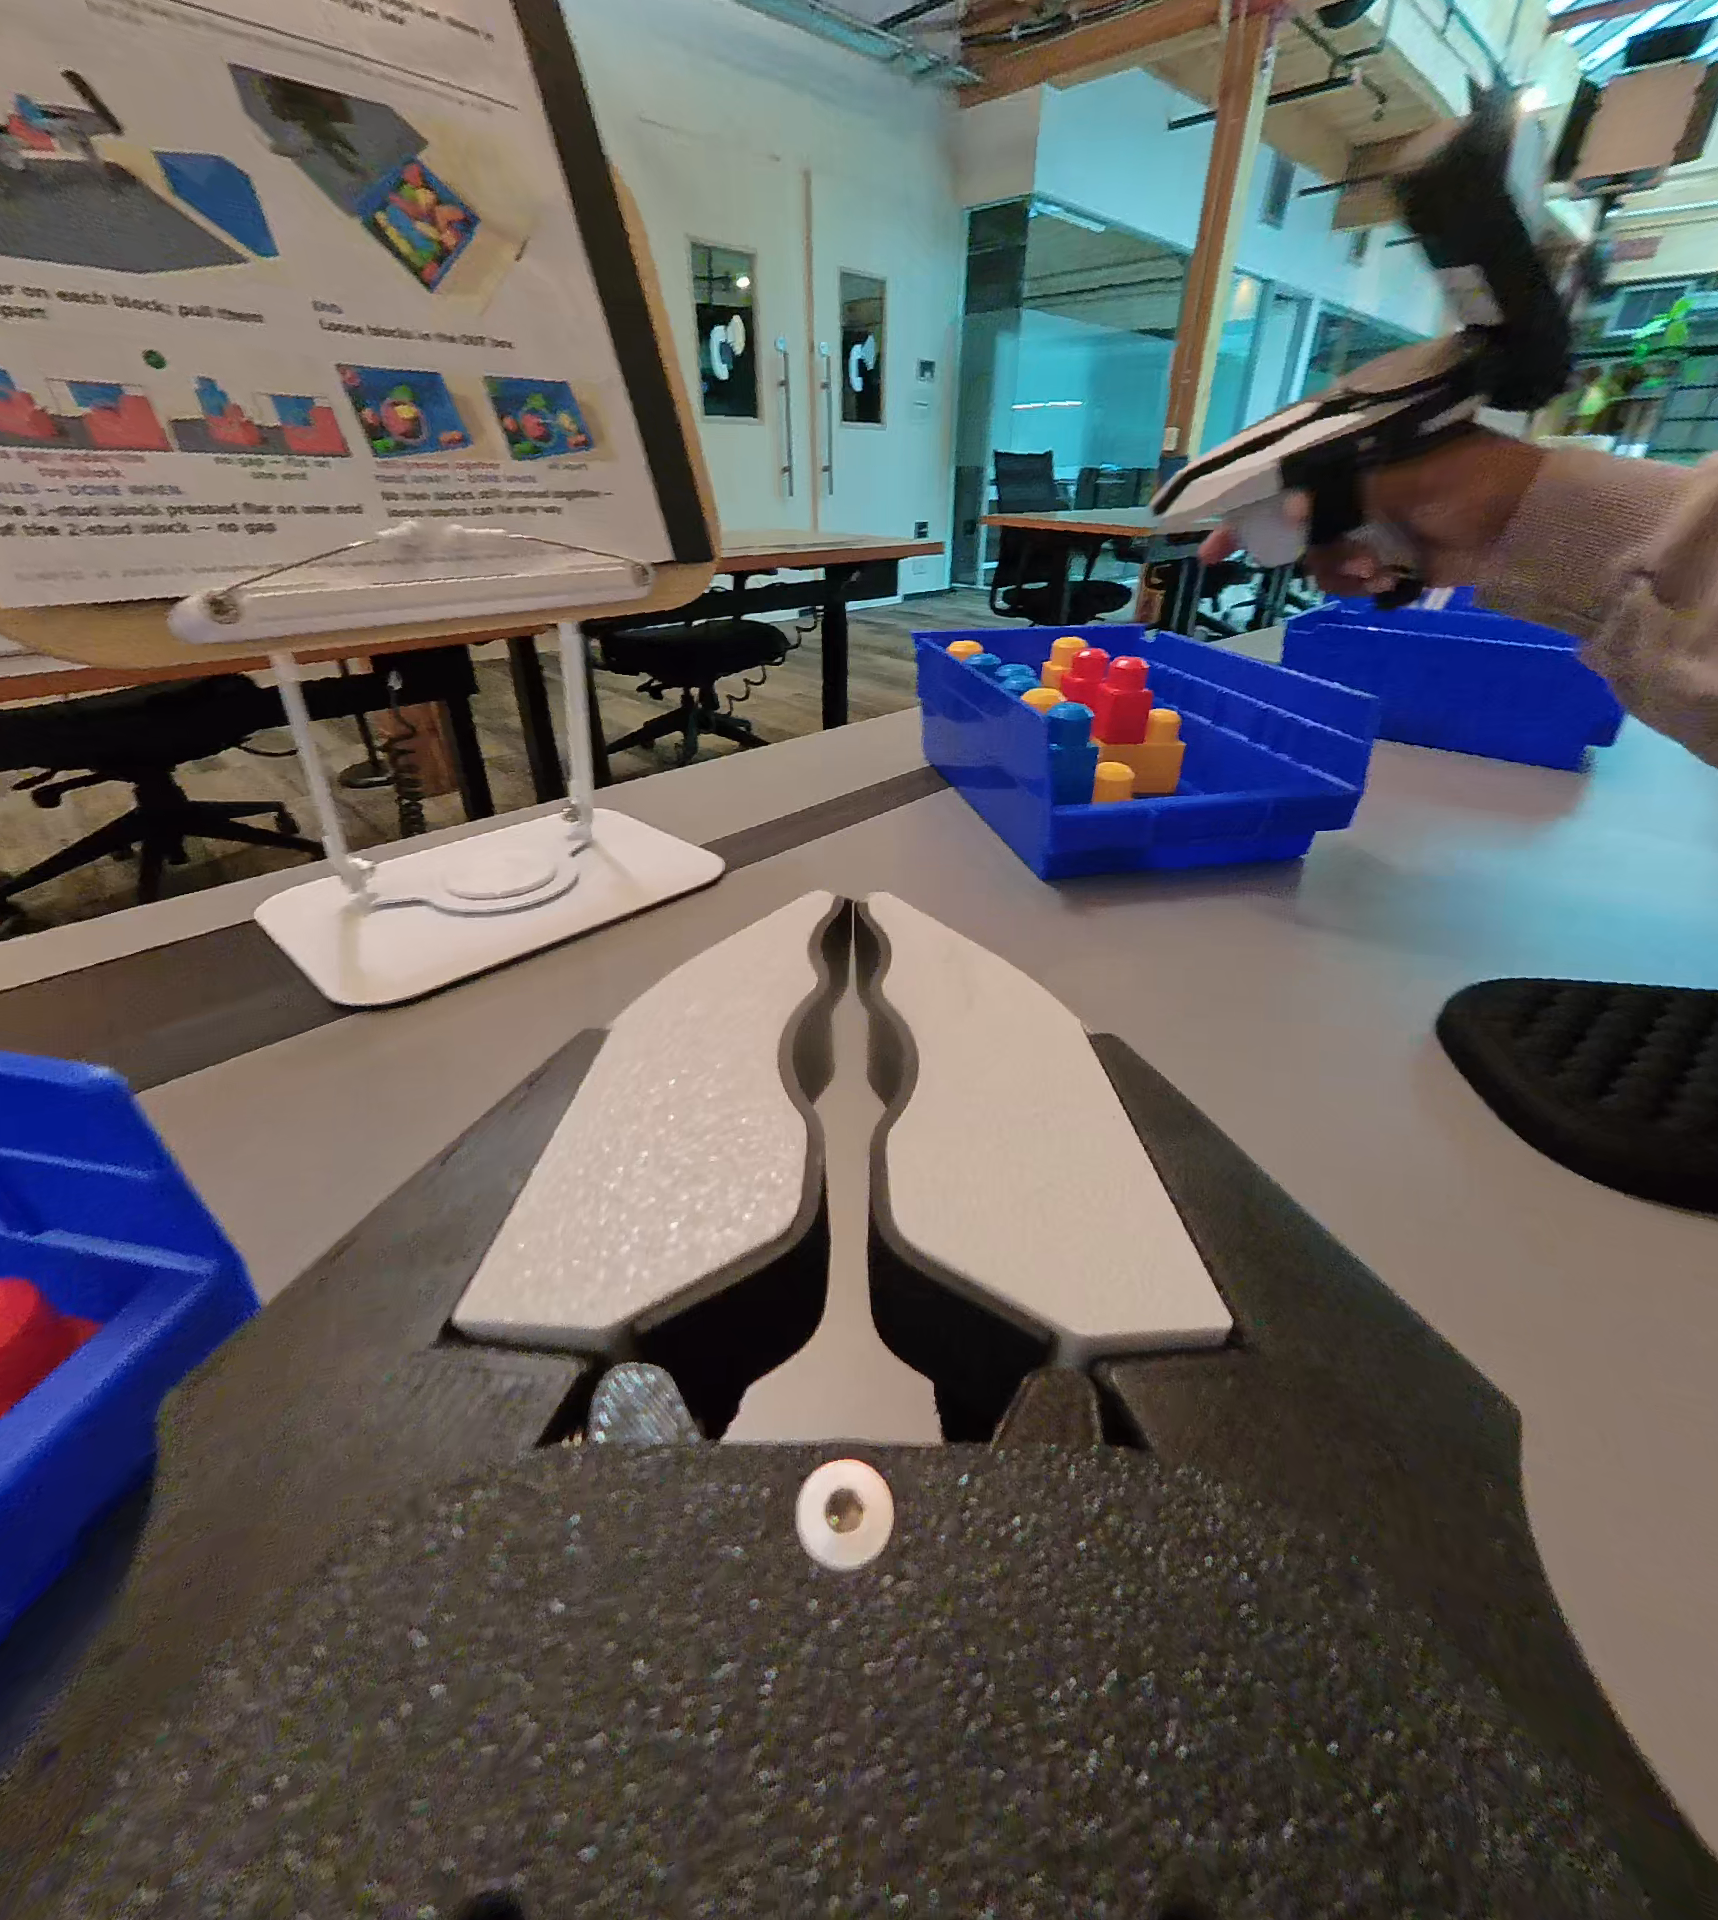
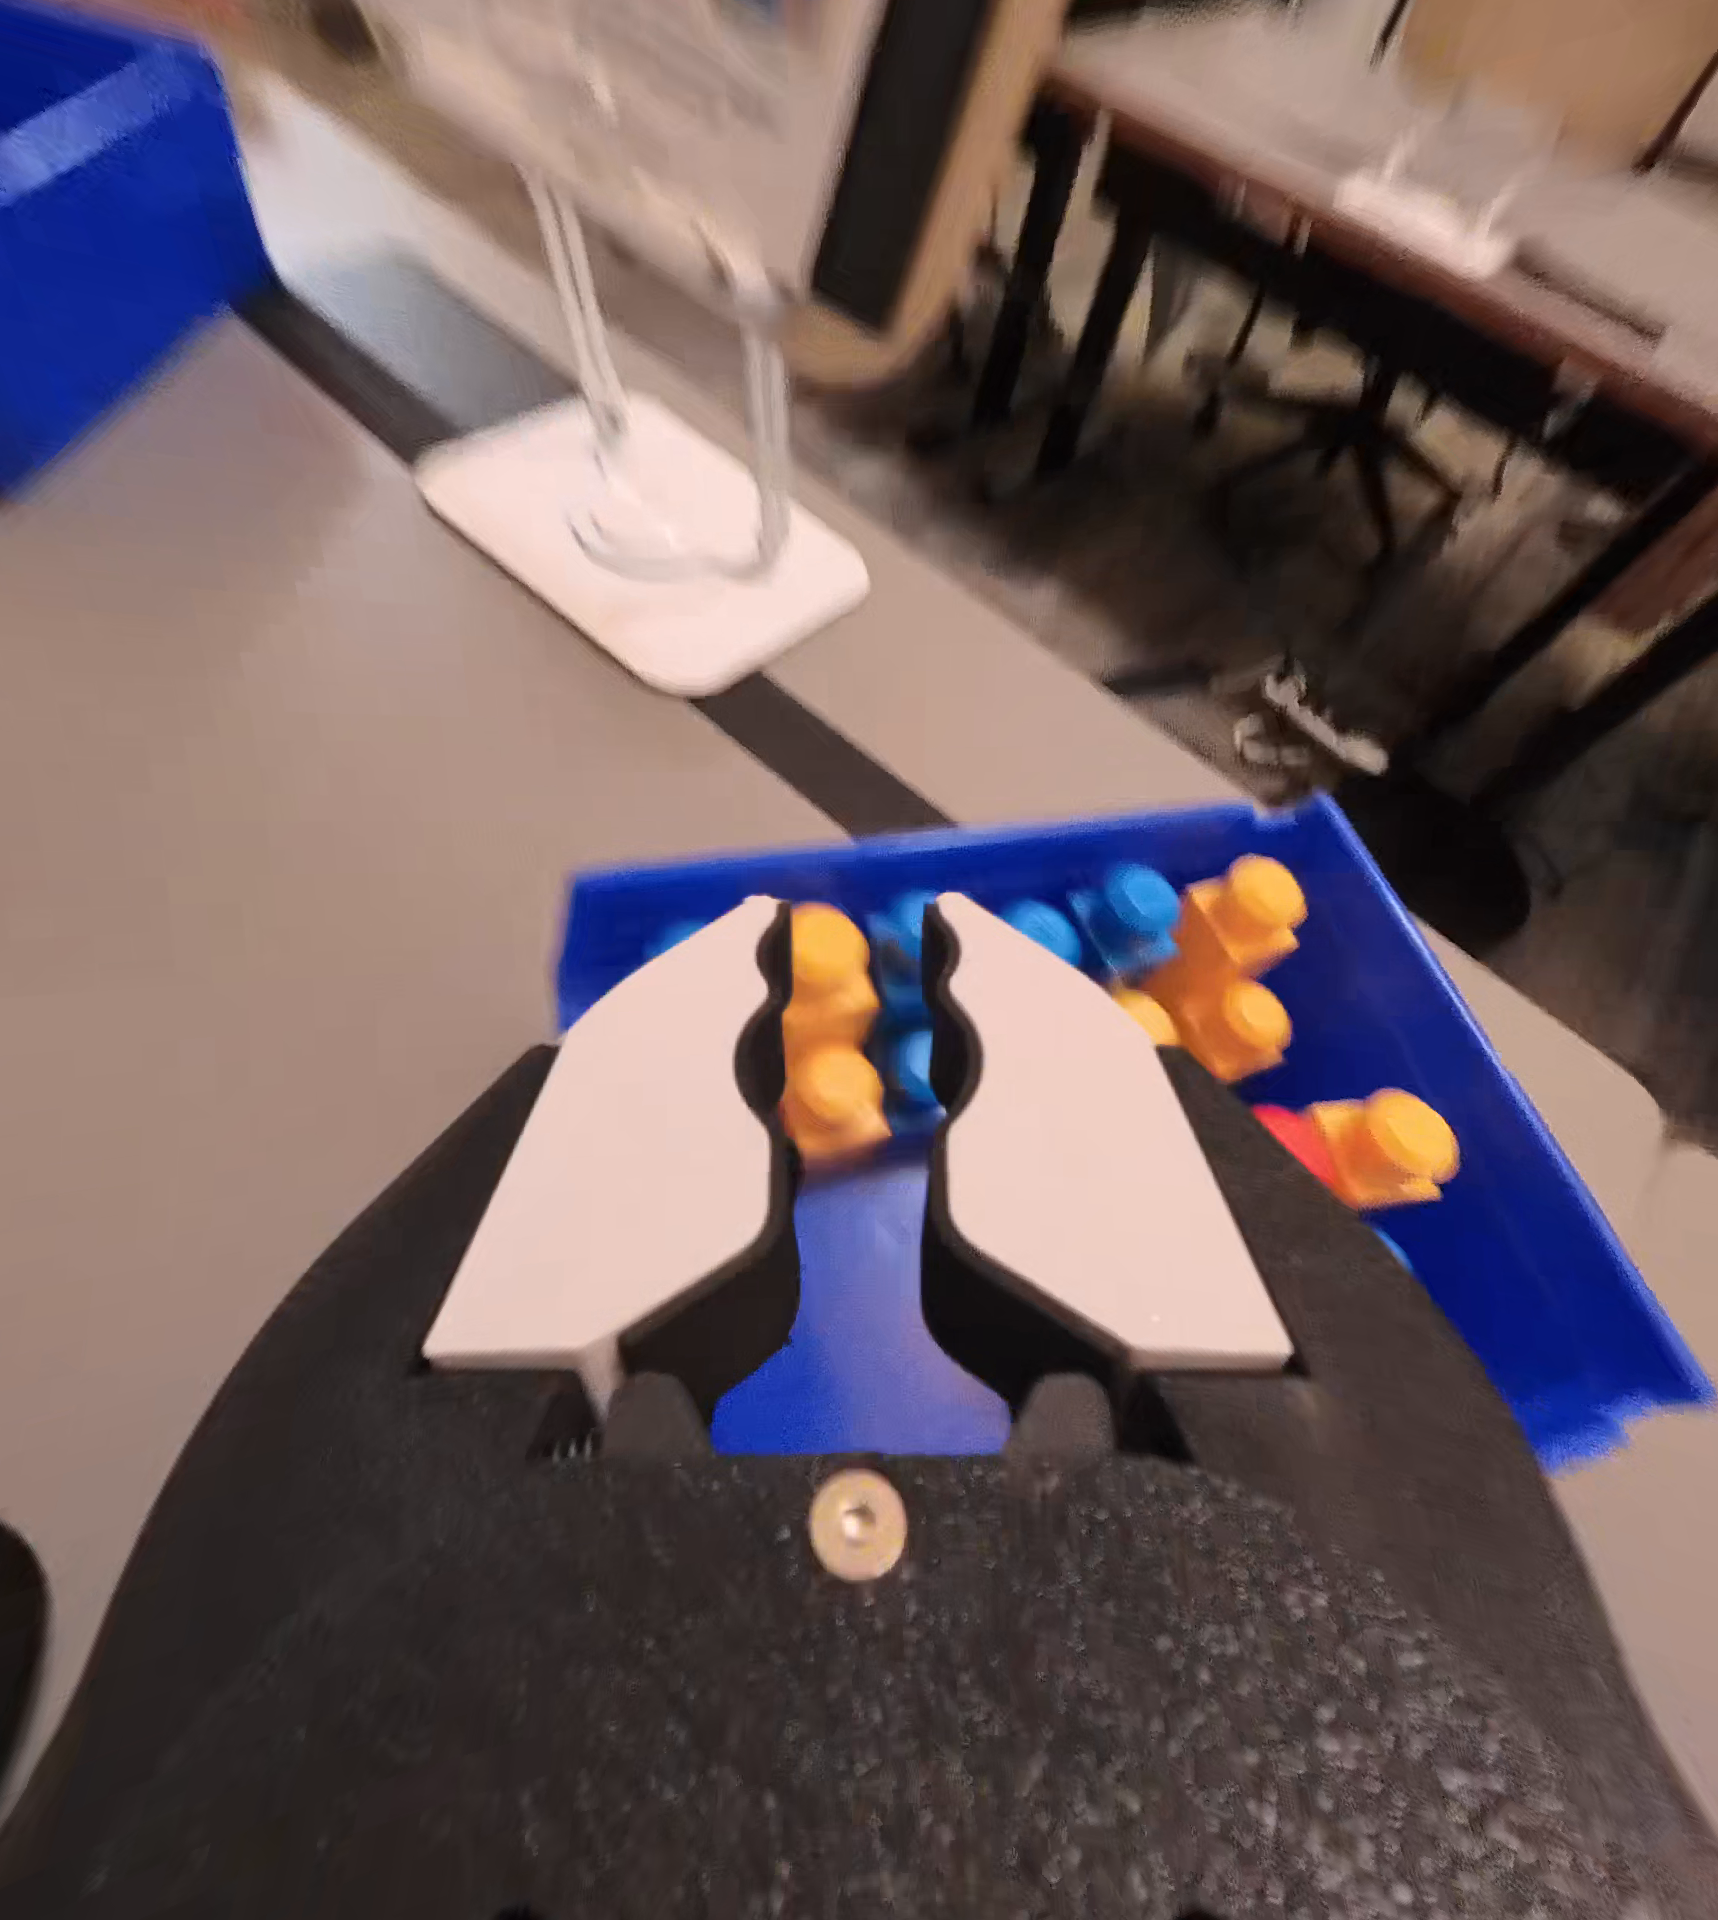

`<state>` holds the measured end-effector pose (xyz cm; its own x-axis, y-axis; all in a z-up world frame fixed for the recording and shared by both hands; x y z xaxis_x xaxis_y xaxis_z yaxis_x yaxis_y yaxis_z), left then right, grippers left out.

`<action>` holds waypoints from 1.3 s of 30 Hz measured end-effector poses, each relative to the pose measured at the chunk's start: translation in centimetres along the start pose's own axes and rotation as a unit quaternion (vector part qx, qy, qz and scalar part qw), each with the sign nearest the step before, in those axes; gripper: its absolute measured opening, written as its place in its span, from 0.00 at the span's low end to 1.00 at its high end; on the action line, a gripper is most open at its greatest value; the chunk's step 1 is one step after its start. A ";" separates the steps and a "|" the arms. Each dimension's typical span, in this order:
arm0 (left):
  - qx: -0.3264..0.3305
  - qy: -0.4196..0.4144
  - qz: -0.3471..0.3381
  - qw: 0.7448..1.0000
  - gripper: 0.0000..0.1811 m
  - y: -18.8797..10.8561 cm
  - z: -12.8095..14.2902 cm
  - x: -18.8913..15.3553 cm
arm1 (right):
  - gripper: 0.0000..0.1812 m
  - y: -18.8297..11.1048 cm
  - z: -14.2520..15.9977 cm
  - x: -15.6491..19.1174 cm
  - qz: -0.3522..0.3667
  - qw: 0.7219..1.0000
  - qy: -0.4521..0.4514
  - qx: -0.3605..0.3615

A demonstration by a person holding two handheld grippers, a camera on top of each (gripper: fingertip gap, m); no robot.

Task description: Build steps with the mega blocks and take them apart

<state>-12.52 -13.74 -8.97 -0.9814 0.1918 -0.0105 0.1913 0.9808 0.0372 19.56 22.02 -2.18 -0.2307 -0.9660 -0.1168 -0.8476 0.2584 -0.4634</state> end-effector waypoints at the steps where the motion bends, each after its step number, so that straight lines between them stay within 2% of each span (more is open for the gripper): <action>1: 0.001 -0.001 -0.010 1.000 0.00 0.0 0.0 0.4 | 0.11 0.0 -0.7 1.6 -0.005 0.999 0.004 -0.036; 5: 0.002 -0.022 -0.058 0.998 0.00 -0.4 -0.2 2.7 | 0.00 1.1 -1.5 7.2 -0.014 0.990 0.020 -0.137; 8: 0.015 -0.021 -0.122 0.992 0.00 -0.9 -0.5 5.6 | 0.00 3.1 -0.8 10.4 -0.020 0.984 0.052 -0.170; 11: 0.056 -0.005 -0.184 0.981 0.02 -1.5 -1.1 9.1 | 0.00 5.3 0.3 13.2 -0.029 0.981 0.069 -0.181; 15: 0.149 0.020 -0.224 0.963 0.09 -1.6 -0.9 14.0 | 0.00 7.6 1.6 15.7 -0.061 0.979 0.083 -0.177; 19: 0.220 0.039 -0.261 0.939 0.16 -1.3 -1.3 19.1 | 0.00 8.2 2.2 16.6 -0.076 0.980 0.078 -0.168; 22: 0.251 0.017 -0.301 0.920 0.23 -0.4 -2.3 23.9 | 0.00 8.2 2.6 16.6 -0.079 0.980 0.080 -0.167; 26: 0.288 -0.016 -0.357 0.889 0.27 1.1 -2.3 29.9 | 0.00 8.4 3.0 16.8 -0.081 0.980 0.079 -0.163; 32: 0.327 -0.079 -0.403 0.851 0.27 3.1 1.3 35.5 | 0.00 8.5 3.1 16.9 -0.077 0.982 0.070 -0.159; 36: 0.330 -0.129 -0.421 0.835 0.26 4.2 4.3 37.7 | 0.00 8.3 3.1 17.0 -0.073 0.982 0.064 -0.160; 39: 0.336 -0.135 -0.427 0.829 0.23 4.8 5.9 38.5 | 0.00 8.2 3.3 16.9 -0.069 0.983 0.059 -0.159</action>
<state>-49.29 -1.43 -15.14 -0.7415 -0.6705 0.0267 -0.5152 0.5434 -0.6627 10.30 7.77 -10.84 -0.1417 -0.9891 0.0401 -0.9769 0.1331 -0.1674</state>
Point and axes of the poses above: each gripper's, where its closed fingertips meet, y out along the fingers, z out of its underside, x = y × z across the jaws, the point moved 6 cm from there along -y, back along the fingers, and after that the axes turned 5 degrees about -z, right-handed, at the moved point
